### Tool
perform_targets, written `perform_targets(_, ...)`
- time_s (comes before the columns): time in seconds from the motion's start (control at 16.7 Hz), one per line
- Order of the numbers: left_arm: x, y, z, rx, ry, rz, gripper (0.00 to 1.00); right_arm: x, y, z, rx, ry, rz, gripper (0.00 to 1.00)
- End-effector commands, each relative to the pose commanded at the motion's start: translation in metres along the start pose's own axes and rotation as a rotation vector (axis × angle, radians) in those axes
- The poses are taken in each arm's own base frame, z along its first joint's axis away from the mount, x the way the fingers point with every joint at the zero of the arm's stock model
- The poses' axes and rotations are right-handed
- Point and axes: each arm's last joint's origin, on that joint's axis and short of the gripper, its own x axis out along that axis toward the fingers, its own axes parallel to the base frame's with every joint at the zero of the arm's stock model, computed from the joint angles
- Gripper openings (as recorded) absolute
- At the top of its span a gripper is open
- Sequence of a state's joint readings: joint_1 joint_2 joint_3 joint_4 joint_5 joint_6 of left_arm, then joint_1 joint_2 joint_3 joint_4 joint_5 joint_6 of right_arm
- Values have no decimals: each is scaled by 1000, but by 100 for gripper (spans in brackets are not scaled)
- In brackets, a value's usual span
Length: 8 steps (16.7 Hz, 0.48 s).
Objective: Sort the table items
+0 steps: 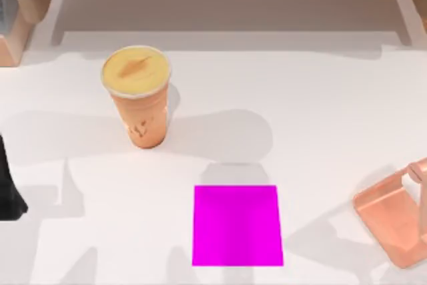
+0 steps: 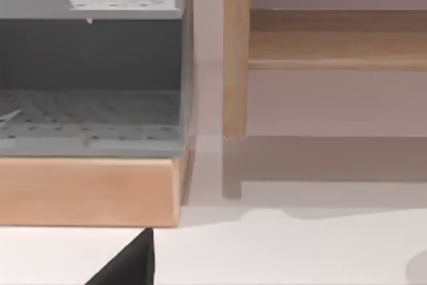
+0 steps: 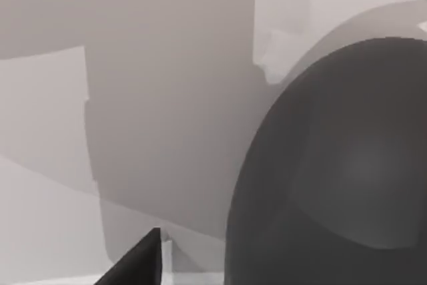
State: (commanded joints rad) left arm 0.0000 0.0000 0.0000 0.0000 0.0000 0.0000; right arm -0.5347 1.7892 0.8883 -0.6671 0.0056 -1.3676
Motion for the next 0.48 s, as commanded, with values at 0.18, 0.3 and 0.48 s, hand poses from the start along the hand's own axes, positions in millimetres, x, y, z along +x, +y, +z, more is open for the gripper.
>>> perform_targets(0.18,0,0,0,0,0,0,100,0,0,0,0,0,0,62)
perform_targets(0.3,0,0,0,0,0,0,100,0,0,0,0,0,0,47)
perform_targets(0.48,0,0,0,0,0,0,100,0,0,0,0,0,0,25)
